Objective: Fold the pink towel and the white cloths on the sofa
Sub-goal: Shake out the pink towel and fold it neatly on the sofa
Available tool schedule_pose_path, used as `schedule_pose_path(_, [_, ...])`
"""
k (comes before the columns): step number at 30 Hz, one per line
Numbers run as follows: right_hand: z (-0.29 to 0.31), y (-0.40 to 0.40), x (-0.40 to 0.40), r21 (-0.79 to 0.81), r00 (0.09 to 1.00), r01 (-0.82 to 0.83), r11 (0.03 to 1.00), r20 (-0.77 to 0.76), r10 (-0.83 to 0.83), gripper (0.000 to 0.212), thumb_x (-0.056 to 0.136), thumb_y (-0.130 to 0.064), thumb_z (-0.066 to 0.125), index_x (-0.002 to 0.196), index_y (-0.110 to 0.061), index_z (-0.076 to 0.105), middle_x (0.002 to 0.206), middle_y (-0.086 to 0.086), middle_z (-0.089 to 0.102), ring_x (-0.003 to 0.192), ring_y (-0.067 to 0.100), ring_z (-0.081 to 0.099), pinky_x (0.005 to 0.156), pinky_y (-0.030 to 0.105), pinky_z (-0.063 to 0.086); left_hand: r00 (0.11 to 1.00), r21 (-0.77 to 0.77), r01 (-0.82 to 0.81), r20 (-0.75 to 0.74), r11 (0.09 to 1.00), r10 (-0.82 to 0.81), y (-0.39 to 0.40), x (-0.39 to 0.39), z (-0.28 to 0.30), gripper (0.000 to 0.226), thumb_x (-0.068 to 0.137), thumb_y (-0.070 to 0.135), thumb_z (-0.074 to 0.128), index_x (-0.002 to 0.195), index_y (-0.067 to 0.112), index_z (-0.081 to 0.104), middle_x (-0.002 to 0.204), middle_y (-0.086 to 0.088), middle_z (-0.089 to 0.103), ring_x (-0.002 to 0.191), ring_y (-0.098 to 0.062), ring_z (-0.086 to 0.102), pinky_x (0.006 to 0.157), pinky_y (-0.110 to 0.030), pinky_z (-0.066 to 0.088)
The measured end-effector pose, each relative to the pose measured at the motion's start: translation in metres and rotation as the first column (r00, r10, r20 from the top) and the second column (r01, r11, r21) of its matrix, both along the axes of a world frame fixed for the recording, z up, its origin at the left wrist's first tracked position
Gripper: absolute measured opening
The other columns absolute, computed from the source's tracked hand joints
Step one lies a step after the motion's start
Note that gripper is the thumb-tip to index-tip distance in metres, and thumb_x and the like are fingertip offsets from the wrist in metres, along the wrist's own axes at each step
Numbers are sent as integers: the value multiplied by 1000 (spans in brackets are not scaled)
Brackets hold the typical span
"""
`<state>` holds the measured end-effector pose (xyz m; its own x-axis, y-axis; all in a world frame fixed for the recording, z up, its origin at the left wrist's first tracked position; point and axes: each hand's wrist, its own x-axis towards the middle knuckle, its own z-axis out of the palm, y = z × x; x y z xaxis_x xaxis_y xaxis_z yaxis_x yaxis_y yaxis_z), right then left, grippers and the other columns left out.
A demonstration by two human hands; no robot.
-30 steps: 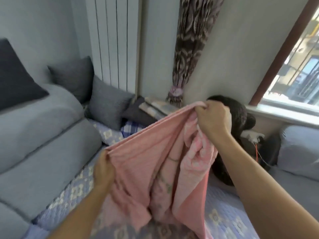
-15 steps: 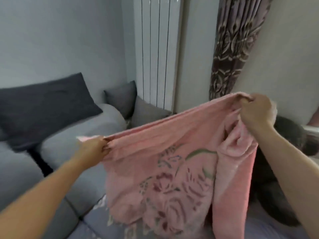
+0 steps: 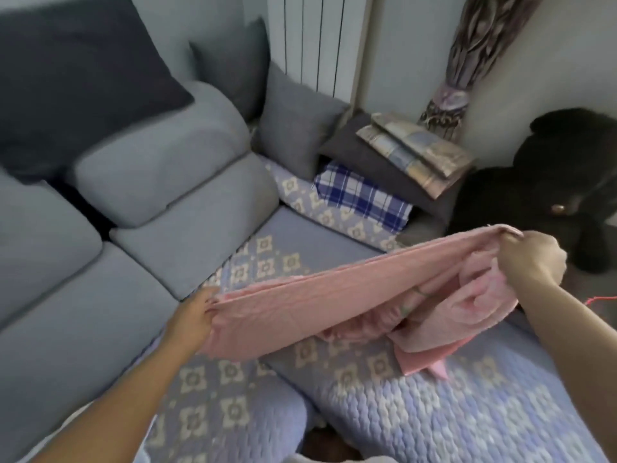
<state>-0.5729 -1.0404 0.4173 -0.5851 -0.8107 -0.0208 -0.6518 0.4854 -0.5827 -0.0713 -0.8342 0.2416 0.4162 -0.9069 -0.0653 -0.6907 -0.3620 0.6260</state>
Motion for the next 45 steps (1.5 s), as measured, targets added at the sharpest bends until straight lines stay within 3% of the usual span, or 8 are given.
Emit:
schedule_pose_path(9, [-67, 62, -24, 317, 946, -157, 936, -224, 234, 31, 91, -36, 56, 100, -12, 73, 104, 23, 69, 94, 41, 66, 81, 41, 52, 965, 333, 51, -261, 942, 40, -13, -44, 9, 46, 86, 51, 55, 100, 9, 66, 95, -9, 66, 84, -19, 57, 68, -27, 45])
schedule_pose_path(17, [-49, 134, 61, 599, 243, -758, 258, -107, 964, 71, 72, -81, 35, 106, -28, 67, 91, -3, 72, 88, 21, 65, 74, 32, 50, 734, -10, 168, -667, 986, -132, -42, -204, 99, 33, 69, 55, 73, 74, 24, 62, 79, 2, 67, 70, -19, 60, 65, -37, 49])
schedule_pose_path(21, [-43, 152, 87, 402, 343, -847, 347, -86, 935, 58, 83, -77, 51, 90, -22, 69, 78, -2, 70, 81, 20, 64, 65, 30, 37, 580, 18, 113, -813, 993, -52, -25, -264, 114, 26, 94, 32, 67, 75, 17, 60, 68, 2, 56, 69, -15, 54, 62, -30, 44])
schedule_pose_path(26, [-55, 164, 80, 325, 426, -864, 384, 67, 902, 65, 77, -84, 49, 77, -21, 65, 69, -7, 71, 71, 12, 63, 71, 34, 51, 68, 157, 190, -987, 969, 147, -11, -250, 107, 34, 85, 27, 66, 107, 3, 75, 103, -19, 73, 88, -28, 69, 76, -36, 55])
schedule_pose_path(32, [-55, 167, 79, 285, 445, -874, 393, 149, 883, 65, 99, -62, 38, 60, -11, 48, 58, 1, 53, 62, 16, 51, 63, 37, 39, 345, 45, 238, -938, 970, -41, -1, -251, 90, 17, 99, 7, 58, 104, 1, 73, 94, -15, 71, 84, -20, 65, 69, -24, 53])
schedule_pose_path(37, [-63, 165, 73, 179, 488, -873, 454, 327, 809, 50, 105, -33, 43, 59, -14, 39, 61, 5, 46, 61, 14, 41, 66, 42, 38, 237, 63, -47, -969, 997, 73, -4, -243, 90, 30, 104, 9, 48, 80, 14, 67, 95, -17, 68, 95, -29, 63, 95, -49, 50])
schedule_pose_path(41, [-71, 168, 70, 65, 526, -822, 565, 464, 713, 51, 108, -31, 40, 69, 1, 49, 72, 4, 47, 70, 12, 44, 80, 49, 43, 803, -136, 76, -579, 988, -141, 1, -233, 87, 23, 105, 17, 47, 89, 30, 58, 83, 7, 65, 74, -2, 57, 76, -27, 46])
schedule_pose_path(45, [-69, 174, 75, 22, 514, -827, 562, 435, 740, 52, 109, -29, 38, 66, 0, 44, 67, 9, 46, 63, 8, 38, 79, 49, 39, 840, -255, 319, -371, 913, -397, 10, -248, 90, 17, 104, 13, 50, 104, 30, 45, 76, 13, 64, 71, 4, 60, 68, -12, 43])
